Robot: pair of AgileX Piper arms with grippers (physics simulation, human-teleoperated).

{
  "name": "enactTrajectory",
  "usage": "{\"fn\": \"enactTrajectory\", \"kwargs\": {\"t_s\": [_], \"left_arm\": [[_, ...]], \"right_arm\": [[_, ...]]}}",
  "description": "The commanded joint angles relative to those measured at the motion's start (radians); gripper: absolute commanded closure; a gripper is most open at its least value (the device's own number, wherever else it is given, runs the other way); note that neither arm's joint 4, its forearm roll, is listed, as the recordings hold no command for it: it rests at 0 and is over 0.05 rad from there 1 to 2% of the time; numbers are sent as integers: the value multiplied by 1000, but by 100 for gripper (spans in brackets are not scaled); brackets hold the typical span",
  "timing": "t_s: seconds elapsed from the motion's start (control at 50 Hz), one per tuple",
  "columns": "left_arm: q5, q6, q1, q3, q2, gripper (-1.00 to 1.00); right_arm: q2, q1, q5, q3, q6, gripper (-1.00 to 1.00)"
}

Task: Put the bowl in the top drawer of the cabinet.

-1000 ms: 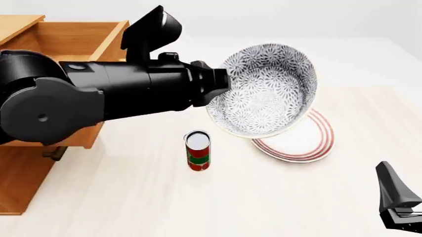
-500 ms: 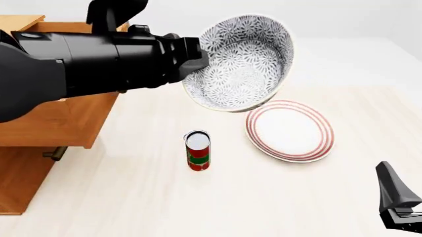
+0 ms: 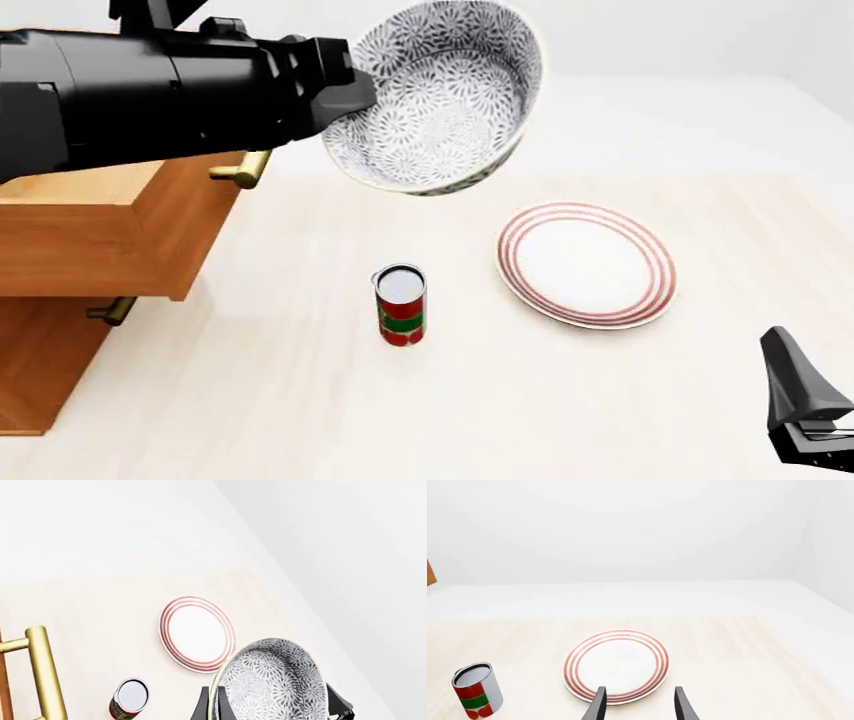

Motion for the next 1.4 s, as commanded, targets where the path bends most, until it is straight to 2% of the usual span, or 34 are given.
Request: {"fn": "enactTrajectory", "kwargs": {"t_s": [0.02, 0.76, 1.4], "left_arm": [[13, 11, 40, -1, -28, 100], [88, 40, 152, -48, -79, 100], [122, 23, 290, -36, -149, 100]], "right_arm": [[0, 0, 0, 0, 0, -100], [0, 0, 0, 0, 0, -100], [0, 0, 0, 0, 0, -100]]}}
